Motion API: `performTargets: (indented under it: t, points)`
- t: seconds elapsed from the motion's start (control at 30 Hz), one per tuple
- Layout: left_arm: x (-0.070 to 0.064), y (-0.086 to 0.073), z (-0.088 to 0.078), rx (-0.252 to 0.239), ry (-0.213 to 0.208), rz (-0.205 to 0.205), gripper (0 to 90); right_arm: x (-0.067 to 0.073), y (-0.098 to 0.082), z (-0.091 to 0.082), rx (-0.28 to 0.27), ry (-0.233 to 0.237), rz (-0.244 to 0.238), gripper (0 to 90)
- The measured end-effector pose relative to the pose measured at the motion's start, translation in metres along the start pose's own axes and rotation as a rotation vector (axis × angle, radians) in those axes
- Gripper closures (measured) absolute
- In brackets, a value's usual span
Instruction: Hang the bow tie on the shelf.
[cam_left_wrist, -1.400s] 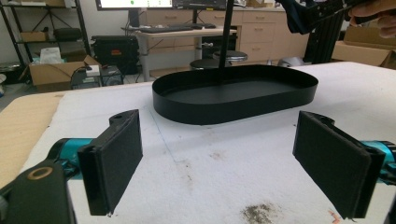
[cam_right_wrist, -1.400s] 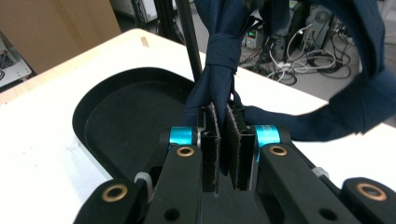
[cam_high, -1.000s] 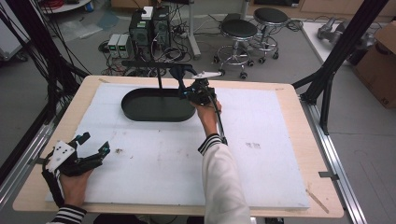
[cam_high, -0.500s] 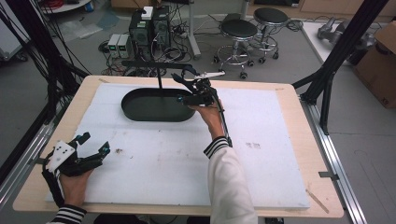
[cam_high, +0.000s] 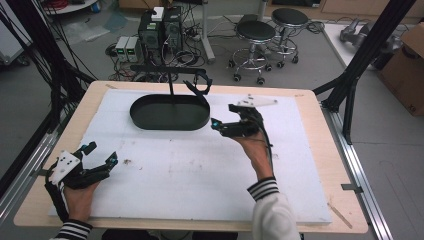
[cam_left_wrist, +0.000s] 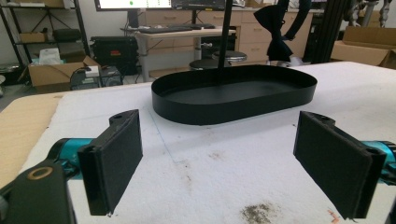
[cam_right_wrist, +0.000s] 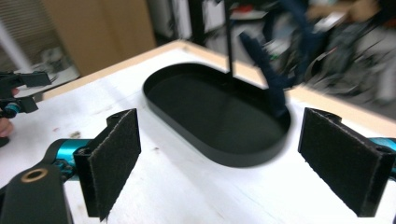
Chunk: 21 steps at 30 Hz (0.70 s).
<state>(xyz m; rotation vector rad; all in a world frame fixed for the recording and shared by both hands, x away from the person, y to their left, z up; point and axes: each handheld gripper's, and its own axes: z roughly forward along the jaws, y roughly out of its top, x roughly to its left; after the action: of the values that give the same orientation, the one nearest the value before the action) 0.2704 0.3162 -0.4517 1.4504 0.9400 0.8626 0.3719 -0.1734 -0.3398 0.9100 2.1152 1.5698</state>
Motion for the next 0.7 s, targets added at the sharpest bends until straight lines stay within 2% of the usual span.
performTargets:
  t: [0.1, 0.27, 0.37, 0.53, 0.67, 0.7]
  points:
    - [-0.001, 0.0, 0.0, 0.001, 0.002, 0.009, 15.9, 0.0, -0.017, -0.032, -0.075, -0.044, -0.01, 11.5]
    - [-0.001, 0.0, 0.0, 0.005, 0.003, 0.015, 15.9, 0.002, -0.051, -0.077, -0.144, -0.135, -0.037, 11.3]
    - [-0.002, 0.0, 0.0, -0.001, 0.004, 0.022, 15.9, 0.005, -0.073, -0.098, -0.179, -0.195, -0.045, 11.4]
    - [-0.002, 0.0, 0.0, 0.001, 0.005, 0.025, 15.9, 0.007, -0.104, -0.118, -0.246, -0.273, -0.048, 11.4]
    - [-0.003, 0.0, 0.0, -0.001, 0.005, 0.027, 15.9, 0.005, -0.117, -0.122, -0.256, -0.307, -0.042, 11.4]
    - [-0.003, 0.0, 0.0, -0.003, 0.006, 0.028, 15.9, 0.005, -0.12, -0.122, -0.256, -0.321, -0.057, 11.4]
